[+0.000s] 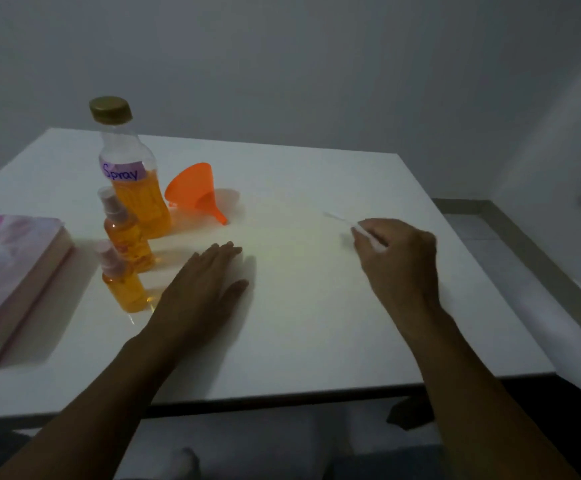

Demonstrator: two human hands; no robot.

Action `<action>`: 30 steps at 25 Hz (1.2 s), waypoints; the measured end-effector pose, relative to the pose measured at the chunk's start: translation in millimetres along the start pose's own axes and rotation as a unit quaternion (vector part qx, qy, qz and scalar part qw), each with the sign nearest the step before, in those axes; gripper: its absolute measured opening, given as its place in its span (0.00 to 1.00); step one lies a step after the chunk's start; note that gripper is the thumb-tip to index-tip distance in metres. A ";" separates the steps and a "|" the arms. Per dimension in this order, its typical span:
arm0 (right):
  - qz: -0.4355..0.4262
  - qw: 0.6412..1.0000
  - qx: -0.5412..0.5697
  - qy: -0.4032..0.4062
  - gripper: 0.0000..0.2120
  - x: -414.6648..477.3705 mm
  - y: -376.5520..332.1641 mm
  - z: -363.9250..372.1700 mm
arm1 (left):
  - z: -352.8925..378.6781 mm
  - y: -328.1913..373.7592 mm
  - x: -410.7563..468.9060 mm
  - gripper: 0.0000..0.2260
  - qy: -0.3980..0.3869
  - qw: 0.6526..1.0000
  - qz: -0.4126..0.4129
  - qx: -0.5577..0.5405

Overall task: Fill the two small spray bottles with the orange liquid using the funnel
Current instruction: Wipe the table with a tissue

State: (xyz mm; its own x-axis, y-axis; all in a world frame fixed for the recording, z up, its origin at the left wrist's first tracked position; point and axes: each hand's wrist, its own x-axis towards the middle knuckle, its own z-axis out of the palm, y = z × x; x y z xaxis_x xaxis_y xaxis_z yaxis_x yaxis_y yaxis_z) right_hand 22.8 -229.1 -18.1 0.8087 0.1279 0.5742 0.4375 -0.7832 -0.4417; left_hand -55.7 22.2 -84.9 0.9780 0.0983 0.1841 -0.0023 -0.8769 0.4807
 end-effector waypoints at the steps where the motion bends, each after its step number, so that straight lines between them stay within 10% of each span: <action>1: 0.001 0.998 -0.028 -0.052 0.08 -5.1 -3.5 7.8 | 5.1 -2.6 -1.8 0.25 0.004 1.000 0.010 0.027; 11: -0.188 0.896 -0.058 -0.398 0.29 -18.0 9.5 48.4 | 18.5 -11.9 -4.6 0.26 0.035 0.993 0.015 0.107; 30: -0.085 0.933 -0.042 -0.346 0.24 -7.6 -7.0 99.0 | 19.7 -11.5 -1.3 0.28 0.053 0.992 0.023 0.111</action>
State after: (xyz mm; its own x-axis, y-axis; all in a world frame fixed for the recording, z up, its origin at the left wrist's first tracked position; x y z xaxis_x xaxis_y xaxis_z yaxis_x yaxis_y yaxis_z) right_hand 52.5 -164.4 -87.6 0.8032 0.5947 0.0354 0.5741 -0.7568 -0.3125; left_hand -52.8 22.9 -107.6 0.9501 0.0941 0.2973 0.0107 -0.9627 0.2703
